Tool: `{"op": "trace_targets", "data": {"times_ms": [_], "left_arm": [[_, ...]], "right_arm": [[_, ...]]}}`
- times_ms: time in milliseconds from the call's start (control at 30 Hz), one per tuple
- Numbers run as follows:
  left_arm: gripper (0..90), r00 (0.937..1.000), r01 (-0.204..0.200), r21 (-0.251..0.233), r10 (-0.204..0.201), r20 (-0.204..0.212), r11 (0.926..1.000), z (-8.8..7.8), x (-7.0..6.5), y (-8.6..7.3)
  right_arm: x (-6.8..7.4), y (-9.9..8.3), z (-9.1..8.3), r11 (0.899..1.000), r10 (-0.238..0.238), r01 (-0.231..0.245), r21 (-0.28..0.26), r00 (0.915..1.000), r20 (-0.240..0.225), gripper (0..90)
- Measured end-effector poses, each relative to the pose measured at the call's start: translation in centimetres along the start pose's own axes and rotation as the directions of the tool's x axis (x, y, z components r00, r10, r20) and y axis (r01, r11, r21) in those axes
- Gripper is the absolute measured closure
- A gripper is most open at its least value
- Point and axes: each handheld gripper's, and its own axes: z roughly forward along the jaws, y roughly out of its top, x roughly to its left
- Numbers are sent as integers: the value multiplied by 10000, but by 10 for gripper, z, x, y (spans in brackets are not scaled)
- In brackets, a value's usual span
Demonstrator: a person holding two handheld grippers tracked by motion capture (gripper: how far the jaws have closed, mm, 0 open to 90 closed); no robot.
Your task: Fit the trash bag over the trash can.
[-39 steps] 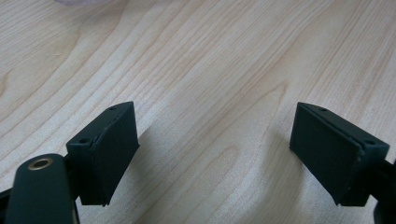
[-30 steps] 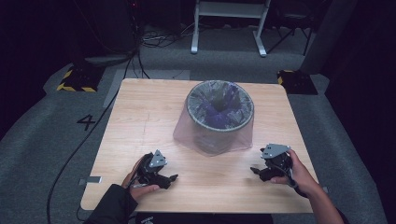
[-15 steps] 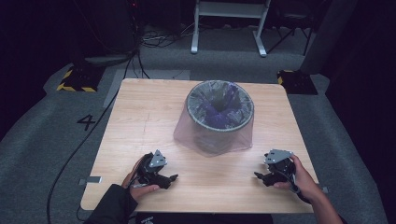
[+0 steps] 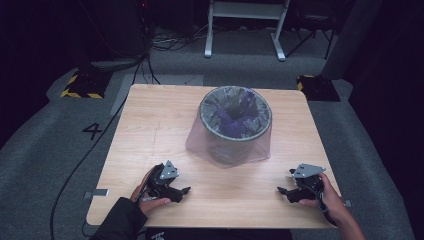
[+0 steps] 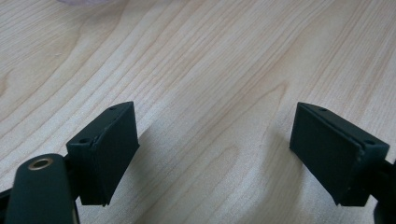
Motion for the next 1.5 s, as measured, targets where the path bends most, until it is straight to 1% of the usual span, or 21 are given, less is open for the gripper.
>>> {"op": "trace_targets", "data": {"times_ms": [100, 267, 367, 500, 667, 767, 1133, 1500], "left_arm": [[148, 10000, -1, 1, 1, 1, 10000, 0, 0, 0], [148, 10000, 9, 6, -9, 4, 10000, 0, 0, 0], [148, 10000, 8, 5, -8, 4, 10000, 0, 0, 0], [148, 10000, 14, 5, -14, 4, 10000, 0, 0, 0], [146, 10000, 14, 5, -14, 35, 10000, 0, 0, 0], [144, 10000, -12, 22, 12, 36, 10000, 0, 0, 0], [144, 10000, -30, -1, 30, 66, 10000, 1, 0, 1], [144, 10000, -26, 3, 26, 60, 10000, 1, 0, 1]], "right_arm": [[-1, -7, -2, 9994, 264, -267, -217, 9996, -104, 166], [-2, -16, -6, 9965, 661, -665, -514, 9978, -106, 159], [-2, -22, -7, 9925, 954, -962, -760, 9953, -142, 158], [-2, -29, -9, 9872, 1227, -1234, -1015, 9924, -134, 149], [-5, -37, -12, 9804, 1611, -1628, -1114, 9867, -236, 143], [-6, -40, -15, 9800, 1636, -1646, -1115, 9864, -183, 143], [-12, -52, -24, 9797, 1645, -1663, -1118, 9861, -249, 145], [-11, -54, -25, 9787, 1702, -1714, -1127, 9852, -199, 144]]}}
